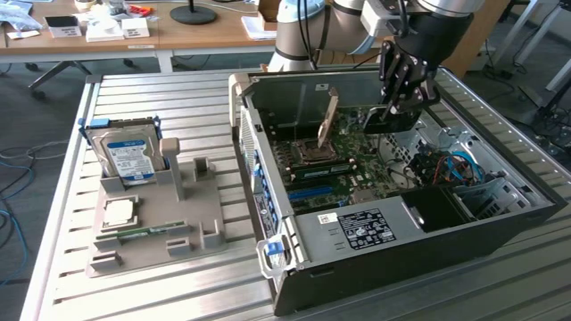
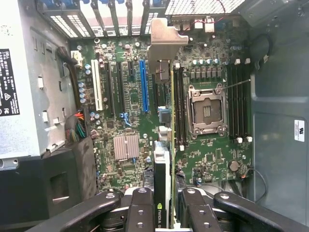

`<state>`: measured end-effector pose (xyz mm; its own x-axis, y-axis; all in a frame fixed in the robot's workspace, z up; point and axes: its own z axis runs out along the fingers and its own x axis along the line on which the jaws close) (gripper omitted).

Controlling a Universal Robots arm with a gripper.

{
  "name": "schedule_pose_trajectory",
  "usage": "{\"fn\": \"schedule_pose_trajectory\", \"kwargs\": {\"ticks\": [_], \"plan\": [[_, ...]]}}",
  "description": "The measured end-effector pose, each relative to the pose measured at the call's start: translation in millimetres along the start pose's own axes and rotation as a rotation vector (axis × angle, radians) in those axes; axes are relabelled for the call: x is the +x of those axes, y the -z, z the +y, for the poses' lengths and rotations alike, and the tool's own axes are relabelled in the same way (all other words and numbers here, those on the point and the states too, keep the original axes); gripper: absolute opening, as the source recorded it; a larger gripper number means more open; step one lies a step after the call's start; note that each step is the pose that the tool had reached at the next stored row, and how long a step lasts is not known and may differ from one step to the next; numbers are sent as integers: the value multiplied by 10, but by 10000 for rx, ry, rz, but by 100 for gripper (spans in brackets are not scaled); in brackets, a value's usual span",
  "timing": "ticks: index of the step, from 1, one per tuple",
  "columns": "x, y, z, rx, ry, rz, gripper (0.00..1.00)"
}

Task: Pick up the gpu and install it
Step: 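Insert the gpu into the slot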

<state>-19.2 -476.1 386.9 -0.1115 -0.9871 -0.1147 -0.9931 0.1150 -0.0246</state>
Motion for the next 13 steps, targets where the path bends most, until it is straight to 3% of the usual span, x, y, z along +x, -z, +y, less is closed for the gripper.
{"fn": "schedule_pose_trajectory", "kwargs": {"ticks": [3,13], "plan": [[25,-10,2,-6,4,-40,27],[165,-24,27,-27,22,-253,27]]}}
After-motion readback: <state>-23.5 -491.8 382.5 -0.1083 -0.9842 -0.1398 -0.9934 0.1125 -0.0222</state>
